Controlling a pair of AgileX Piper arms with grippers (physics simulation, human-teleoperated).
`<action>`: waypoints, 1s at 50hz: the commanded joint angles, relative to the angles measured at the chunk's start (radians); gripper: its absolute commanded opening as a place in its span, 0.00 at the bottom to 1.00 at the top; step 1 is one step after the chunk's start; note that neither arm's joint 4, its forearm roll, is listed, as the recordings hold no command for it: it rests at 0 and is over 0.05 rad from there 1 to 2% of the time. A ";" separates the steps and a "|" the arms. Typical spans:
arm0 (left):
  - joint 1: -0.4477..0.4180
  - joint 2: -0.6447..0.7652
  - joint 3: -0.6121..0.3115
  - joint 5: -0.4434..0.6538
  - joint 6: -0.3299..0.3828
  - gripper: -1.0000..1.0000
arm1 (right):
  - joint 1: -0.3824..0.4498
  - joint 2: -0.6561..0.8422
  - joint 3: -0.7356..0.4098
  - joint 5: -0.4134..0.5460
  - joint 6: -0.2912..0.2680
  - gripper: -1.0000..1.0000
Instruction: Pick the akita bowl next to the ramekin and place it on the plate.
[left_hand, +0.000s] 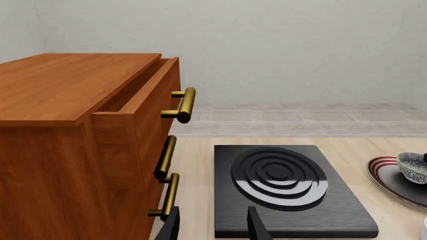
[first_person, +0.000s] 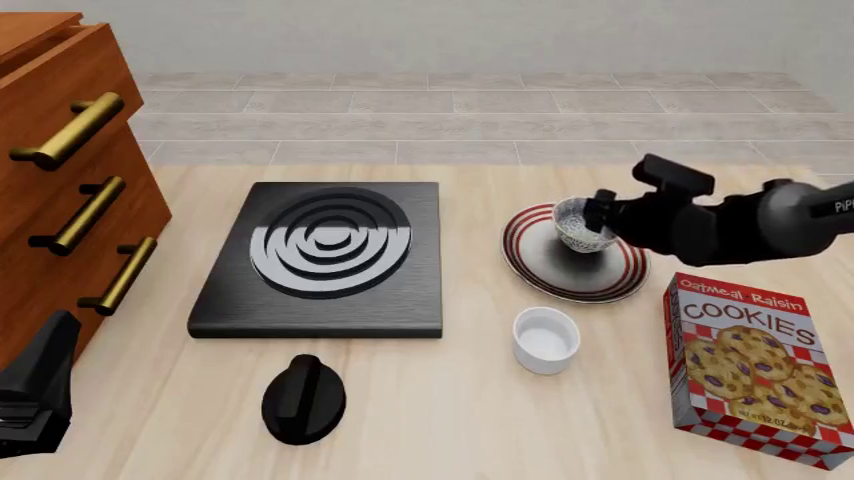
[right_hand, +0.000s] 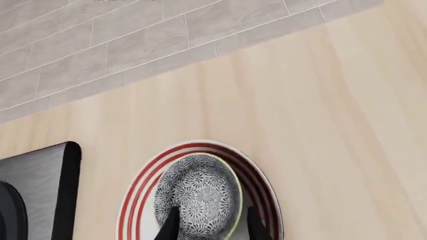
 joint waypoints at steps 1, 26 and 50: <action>0.000 0.000 0.000 0.000 0.000 1.00 | 0.026 -0.091 0.047 0.013 -0.010 1.00; 0.000 0.000 0.000 0.000 0.000 1.00 | 0.079 -0.241 0.155 0.008 0.016 1.00; 0.000 0.000 0.000 0.000 0.000 1.00 | 0.158 -0.442 0.256 0.038 0.043 1.00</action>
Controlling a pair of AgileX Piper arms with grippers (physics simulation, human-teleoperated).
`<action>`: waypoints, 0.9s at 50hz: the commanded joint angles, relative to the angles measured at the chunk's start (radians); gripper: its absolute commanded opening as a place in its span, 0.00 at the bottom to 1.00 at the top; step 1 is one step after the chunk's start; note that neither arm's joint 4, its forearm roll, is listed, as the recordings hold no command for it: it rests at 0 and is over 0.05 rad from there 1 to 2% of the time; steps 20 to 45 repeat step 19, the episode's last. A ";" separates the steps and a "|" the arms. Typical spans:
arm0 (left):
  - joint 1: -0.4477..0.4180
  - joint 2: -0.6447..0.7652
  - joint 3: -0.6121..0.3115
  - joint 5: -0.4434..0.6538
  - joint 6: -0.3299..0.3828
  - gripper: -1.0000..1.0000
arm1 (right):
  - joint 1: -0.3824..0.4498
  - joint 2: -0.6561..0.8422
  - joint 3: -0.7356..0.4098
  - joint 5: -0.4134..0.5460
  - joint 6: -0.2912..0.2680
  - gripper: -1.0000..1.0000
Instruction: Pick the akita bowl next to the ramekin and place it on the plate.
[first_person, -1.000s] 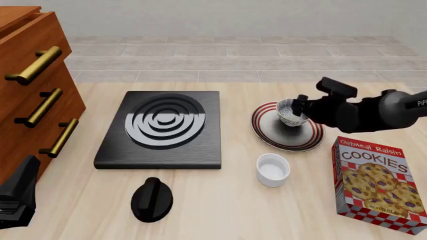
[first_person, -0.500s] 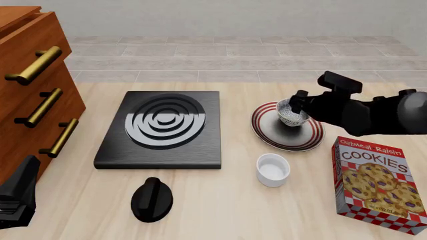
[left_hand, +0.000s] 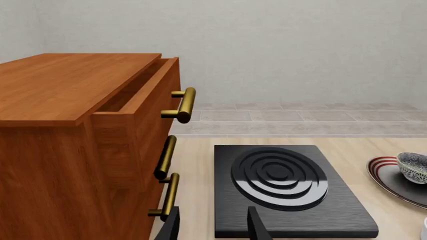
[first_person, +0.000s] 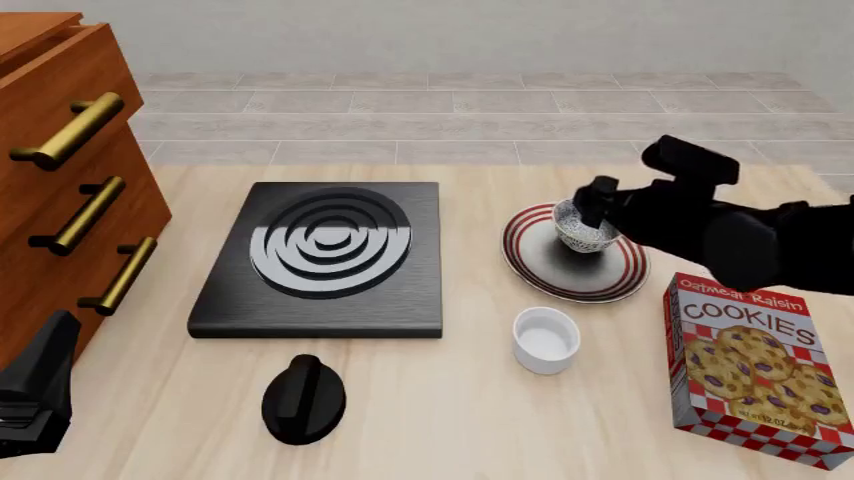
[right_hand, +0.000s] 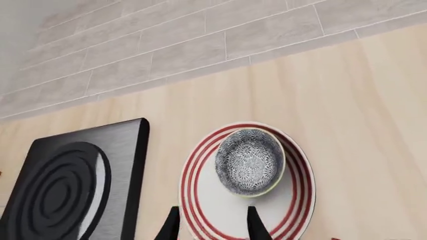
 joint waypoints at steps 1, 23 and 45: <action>0.000 0.000 0.000 0.000 0.000 1.00 | 0.039 -0.105 0.046 0.022 0.011 1.00; 0.000 0.000 0.000 0.000 0.000 1.00 | 0.083 -0.210 0.074 0.057 0.004 1.00; 0.000 0.000 0.000 0.000 0.000 1.00 | 0.083 -0.210 0.074 0.057 0.004 1.00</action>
